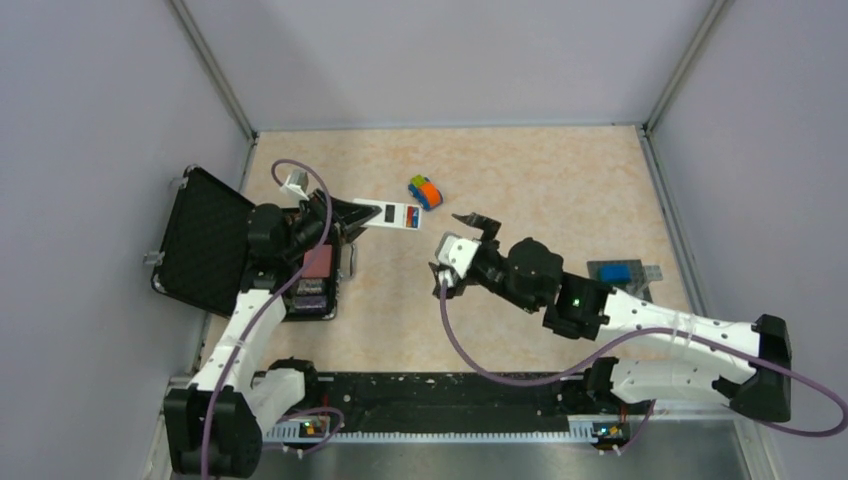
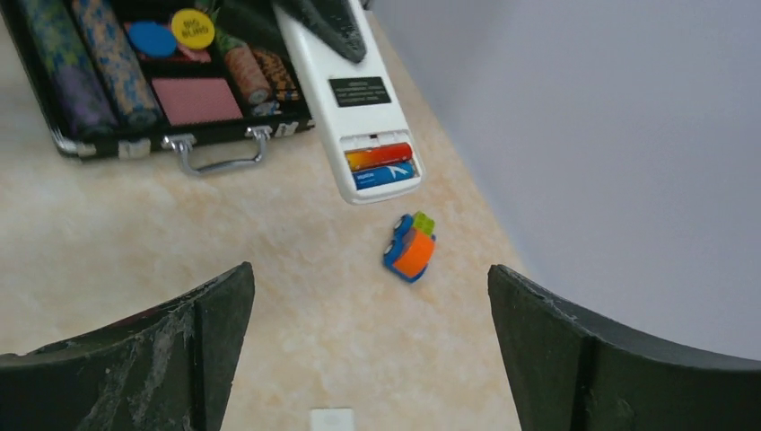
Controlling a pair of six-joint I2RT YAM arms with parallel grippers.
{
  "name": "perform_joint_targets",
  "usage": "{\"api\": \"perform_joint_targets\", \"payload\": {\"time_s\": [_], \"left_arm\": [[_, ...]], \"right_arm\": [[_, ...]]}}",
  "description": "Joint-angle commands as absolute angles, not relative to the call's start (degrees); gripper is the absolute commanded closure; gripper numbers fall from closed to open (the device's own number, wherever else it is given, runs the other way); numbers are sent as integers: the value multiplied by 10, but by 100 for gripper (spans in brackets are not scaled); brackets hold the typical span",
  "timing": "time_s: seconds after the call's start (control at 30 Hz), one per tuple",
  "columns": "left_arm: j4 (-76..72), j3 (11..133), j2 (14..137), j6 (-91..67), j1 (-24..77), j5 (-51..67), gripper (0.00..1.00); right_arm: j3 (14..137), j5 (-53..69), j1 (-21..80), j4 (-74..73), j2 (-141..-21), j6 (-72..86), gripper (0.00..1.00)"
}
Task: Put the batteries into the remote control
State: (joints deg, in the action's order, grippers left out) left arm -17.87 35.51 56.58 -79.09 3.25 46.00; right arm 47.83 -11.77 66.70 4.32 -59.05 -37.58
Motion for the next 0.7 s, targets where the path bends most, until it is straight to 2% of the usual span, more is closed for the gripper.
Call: {"api": "perform_joint_targets", "payload": {"time_s": [0.0,0.13,0.27,0.43,0.67], "left_arm": [[-215,394,540,-756,13,469,100],[-234,395,536,-767,4,482,100],[-240,397,525,-767,4,485,100],[-263,397,520,-789,4,488,100],[-281,403,520,-810,4,489,100]], "right_arm": [[609,-217,672,-26,-637,-122,1],[697,-206,649,-89,-683,48,2],[735,-51,542,-108,-702,253,10],[652,110,415,-31,-700,517,11],[591,190,399,114,-729,672,5]]}}
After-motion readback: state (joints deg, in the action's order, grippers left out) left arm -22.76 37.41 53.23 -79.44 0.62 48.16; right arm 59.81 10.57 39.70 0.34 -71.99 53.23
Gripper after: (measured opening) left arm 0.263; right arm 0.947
